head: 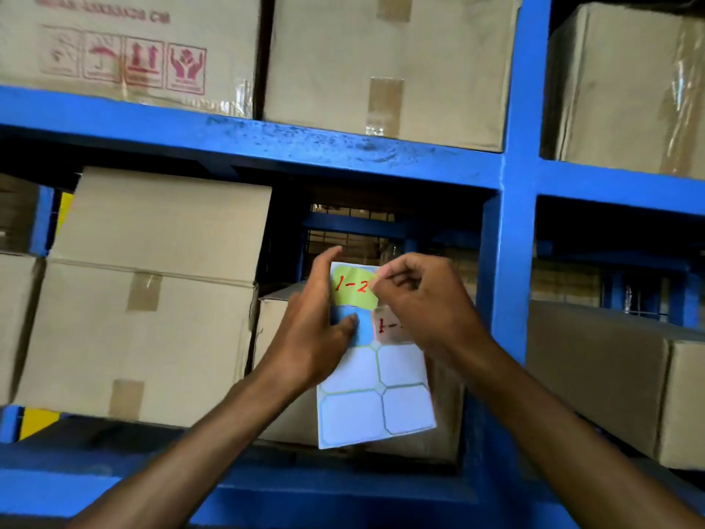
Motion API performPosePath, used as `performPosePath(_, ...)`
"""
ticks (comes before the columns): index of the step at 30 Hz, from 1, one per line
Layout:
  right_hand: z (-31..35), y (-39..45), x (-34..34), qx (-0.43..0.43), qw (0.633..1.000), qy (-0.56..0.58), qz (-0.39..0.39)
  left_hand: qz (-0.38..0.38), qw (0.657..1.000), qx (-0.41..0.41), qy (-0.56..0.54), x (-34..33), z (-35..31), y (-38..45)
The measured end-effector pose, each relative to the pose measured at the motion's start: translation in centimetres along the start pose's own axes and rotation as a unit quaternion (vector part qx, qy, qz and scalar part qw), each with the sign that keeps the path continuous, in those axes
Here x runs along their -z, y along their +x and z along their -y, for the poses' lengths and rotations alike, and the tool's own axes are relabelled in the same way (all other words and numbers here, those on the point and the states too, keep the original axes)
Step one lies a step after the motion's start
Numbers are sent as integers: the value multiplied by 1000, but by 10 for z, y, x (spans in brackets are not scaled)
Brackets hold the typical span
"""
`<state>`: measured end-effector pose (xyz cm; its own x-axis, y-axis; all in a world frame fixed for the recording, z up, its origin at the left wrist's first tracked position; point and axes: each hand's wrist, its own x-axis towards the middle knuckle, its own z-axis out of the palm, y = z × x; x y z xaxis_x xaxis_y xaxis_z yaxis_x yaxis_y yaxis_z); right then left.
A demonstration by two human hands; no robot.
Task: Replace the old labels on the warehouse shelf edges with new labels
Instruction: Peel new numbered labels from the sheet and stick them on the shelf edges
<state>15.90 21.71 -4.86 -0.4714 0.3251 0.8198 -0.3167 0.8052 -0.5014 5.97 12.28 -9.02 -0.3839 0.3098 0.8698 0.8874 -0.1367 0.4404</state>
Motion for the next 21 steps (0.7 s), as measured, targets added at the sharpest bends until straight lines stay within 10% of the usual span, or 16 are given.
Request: performPosePath(21, 68, 151, -34, 57, 992, -41, -104, 16, 967, -167, 190, 116, 32, 127)
